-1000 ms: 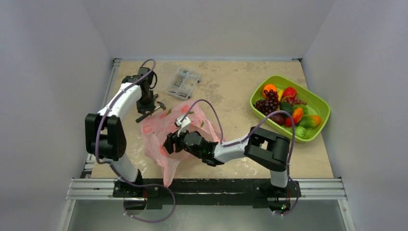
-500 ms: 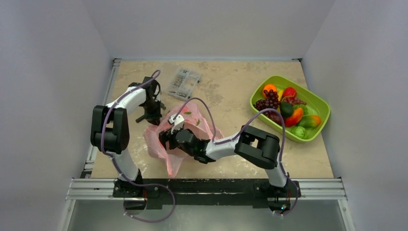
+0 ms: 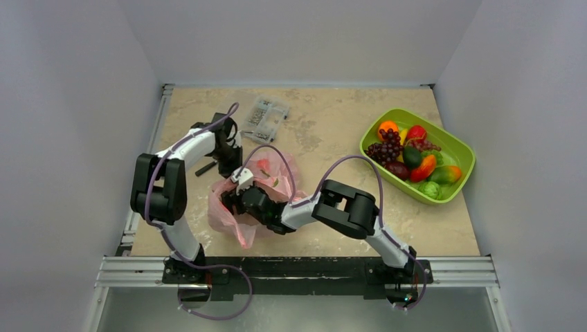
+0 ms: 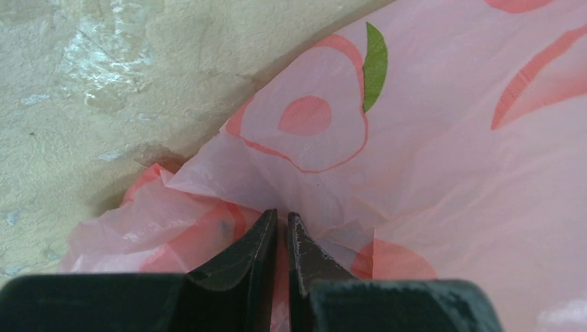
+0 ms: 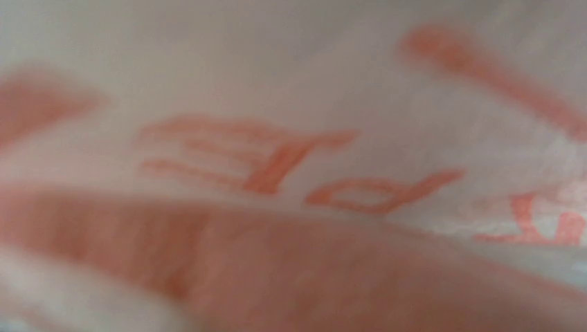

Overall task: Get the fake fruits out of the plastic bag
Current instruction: Take out the fake fruit from the plastic bag, then place the fake fruit in the bin.

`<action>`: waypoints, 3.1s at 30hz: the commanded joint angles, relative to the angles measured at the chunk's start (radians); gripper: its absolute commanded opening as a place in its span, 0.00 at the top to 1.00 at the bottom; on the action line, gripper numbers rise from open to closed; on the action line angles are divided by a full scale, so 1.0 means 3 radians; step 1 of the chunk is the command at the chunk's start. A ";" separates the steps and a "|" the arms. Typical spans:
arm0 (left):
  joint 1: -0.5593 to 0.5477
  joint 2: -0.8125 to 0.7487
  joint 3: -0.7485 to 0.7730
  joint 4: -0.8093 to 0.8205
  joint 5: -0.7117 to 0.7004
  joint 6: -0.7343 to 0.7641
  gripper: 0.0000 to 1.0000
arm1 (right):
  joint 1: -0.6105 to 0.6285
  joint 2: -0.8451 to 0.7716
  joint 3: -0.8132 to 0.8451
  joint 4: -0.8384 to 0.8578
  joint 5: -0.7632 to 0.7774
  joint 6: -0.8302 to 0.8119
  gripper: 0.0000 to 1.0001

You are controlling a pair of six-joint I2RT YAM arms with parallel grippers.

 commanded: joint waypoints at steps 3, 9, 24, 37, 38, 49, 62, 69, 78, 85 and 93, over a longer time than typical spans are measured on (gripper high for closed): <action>-0.0004 -0.0234 -0.0015 0.0038 0.0221 0.0000 0.88 | -0.0023 -0.0131 -0.0046 0.0201 0.0339 -0.0273 0.56; 0.0019 -0.0681 0.0036 -0.0026 -0.0068 0.0027 0.51 | -0.0023 -0.0601 -0.0630 0.0324 0.0336 -0.0302 0.95; 0.0088 -0.2790 -0.1263 0.0174 -0.0055 -0.0986 0.17 | -0.0023 -0.1497 -0.1364 -0.0023 0.0011 0.0052 1.00; 0.0088 -0.2768 -0.2060 0.1192 0.0674 -0.1539 0.86 | -0.0028 -0.1982 -0.1286 -0.0804 -0.0178 0.0242 1.00; 0.0088 -0.2781 -0.1988 0.1106 0.0492 -0.1479 0.90 | -0.0028 -0.2068 -0.1308 -0.0956 -0.0149 0.0255 1.00; 0.0089 -0.2752 -0.1654 0.0854 -0.0485 -0.1121 1.00 | -0.0028 -0.3549 -0.1708 -0.2140 -0.0407 0.0011 1.00; 0.0089 -0.2850 -0.1659 0.0591 -0.0799 -0.1248 1.00 | -0.0028 -0.4051 -0.0844 -0.2760 -0.0750 -0.0306 1.00; 0.0088 -0.2821 -0.1604 0.0420 -0.0657 -0.1259 0.63 | -0.1108 -0.3752 -0.0271 -0.3115 -0.0089 -0.0199 1.00; -0.0285 -0.2732 -0.1157 0.0007 -0.0810 -0.1081 0.02 | -0.2895 -0.3302 -0.0556 -0.3183 0.0303 0.0371 1.00; -0.0601 -0.2846 -0.0850 -0.0351 -0.1070 -0.0938 0.00 | -0.3583 -0.3027 -0.0489 -0.3176 0.0414 0.0330 0.94; -0.0602 -0.3128 -0.0875 -0.0266 -0.0348 -0.0752 0.00 | -0.4222 -0.2929 -0.0676 -0.3078 0.0172 0.0383 0.86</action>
